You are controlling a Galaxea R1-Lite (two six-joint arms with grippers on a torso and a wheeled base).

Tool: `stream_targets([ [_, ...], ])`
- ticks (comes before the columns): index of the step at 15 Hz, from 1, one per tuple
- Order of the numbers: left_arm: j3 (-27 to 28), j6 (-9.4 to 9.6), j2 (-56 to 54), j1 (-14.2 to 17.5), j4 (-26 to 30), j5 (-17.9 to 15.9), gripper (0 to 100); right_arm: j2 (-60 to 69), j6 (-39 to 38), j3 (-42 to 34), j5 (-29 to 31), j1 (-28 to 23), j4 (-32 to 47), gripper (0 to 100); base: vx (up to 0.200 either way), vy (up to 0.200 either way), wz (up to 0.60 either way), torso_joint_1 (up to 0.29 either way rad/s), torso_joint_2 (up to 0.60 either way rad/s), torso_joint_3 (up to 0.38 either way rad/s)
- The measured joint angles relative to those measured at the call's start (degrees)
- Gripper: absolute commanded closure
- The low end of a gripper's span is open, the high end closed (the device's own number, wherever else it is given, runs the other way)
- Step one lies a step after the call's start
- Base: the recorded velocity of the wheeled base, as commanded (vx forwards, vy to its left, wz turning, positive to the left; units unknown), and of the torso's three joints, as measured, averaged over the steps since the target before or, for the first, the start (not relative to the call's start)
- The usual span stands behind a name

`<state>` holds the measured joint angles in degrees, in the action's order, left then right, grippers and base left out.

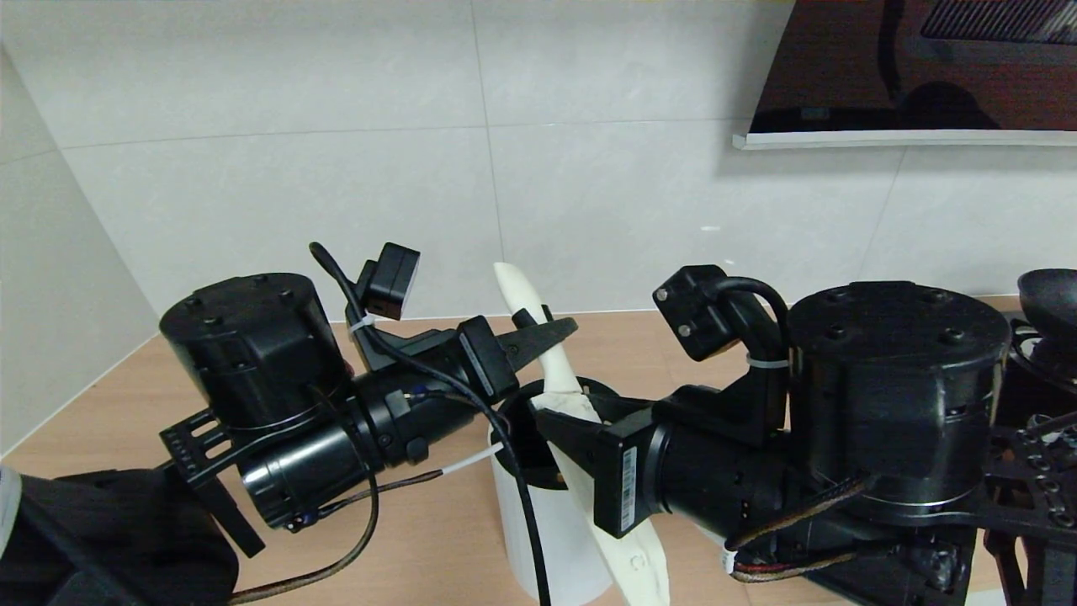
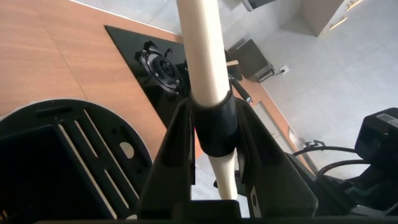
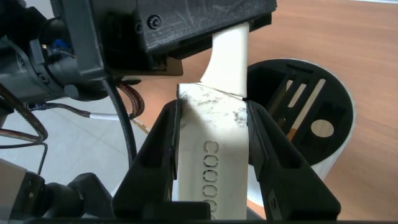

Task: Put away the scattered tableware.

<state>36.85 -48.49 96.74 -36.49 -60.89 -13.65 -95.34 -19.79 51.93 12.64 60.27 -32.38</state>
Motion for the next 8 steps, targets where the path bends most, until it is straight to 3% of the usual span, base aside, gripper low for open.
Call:
stream_targets([
  [6, 0.1, 0.0, -0.2, 0.0, 0.0, 0.0, 100, 0.0, 0.0, 0.0, 0.1, -0.1, 0.1, 100, 0.0, 0.0, 0.0, 0.0, 0.0, 0.0],
  [7, 0.1, 0.0, -0.3, 0.0, 0.0, 0.0, 100, 0.0, 0.0, 0.0, 0.2, -0.1, 0.1, 0, 0.0, 0.0, 0.0, 0.0, 0.0, 0.0],
  [8, 0.1, 0.0, -0.3, 0.0, 0.0, -0.1, 100, 0.0, 0.0, 0.0, 0.4, -0.1, 0.1, 0, 0.0, 0.0, 0.0, 0.0, 0.0, 0.0],
])
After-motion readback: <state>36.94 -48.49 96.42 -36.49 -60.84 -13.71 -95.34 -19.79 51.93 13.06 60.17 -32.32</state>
